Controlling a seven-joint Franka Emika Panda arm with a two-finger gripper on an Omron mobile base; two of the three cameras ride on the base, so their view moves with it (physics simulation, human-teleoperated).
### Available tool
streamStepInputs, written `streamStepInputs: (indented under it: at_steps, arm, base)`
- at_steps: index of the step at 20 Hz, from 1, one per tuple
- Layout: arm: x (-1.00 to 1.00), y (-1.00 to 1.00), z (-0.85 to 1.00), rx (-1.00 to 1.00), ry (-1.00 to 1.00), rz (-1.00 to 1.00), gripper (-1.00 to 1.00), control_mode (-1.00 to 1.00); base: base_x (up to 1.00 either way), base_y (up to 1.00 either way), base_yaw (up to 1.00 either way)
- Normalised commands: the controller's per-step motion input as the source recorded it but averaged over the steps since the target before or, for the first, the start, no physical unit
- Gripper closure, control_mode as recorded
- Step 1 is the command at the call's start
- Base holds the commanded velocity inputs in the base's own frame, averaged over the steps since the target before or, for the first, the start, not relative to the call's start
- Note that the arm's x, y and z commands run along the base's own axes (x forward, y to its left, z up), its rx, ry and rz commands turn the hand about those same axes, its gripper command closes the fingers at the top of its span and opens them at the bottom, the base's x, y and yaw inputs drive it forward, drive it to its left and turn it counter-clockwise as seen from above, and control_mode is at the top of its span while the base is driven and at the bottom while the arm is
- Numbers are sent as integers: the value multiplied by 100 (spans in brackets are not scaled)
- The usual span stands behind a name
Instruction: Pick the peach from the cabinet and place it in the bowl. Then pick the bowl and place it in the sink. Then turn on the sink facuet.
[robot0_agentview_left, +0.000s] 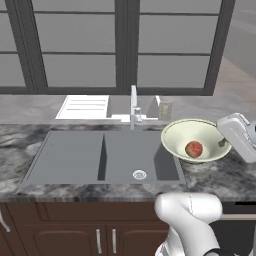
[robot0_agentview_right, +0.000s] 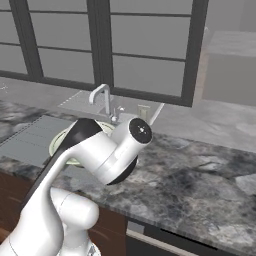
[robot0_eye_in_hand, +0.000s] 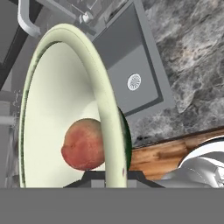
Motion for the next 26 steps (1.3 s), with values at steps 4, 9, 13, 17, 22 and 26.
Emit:
streamStepInputs:
  at_steps: [4,9,13,17,22,26]
  arm:
    - [0,0,0,0,0,0,100,100]
    - [0,0,0,0,0,0,100,100]
    - [13,0,0,0,3,0,100,-100]
    - [73,24,-33,1,6,-2,100,-100]
    - [93,48,-73,1,13,-6,100,-100]
    - [84,31,-89,4,8,-2,100,-100]
  base:
    - [47,-6,0]
    - [3,-2,0]
    - [0,0,0]
    - [0,0,0]
    - [0,0,0]
    - [0,0,0]
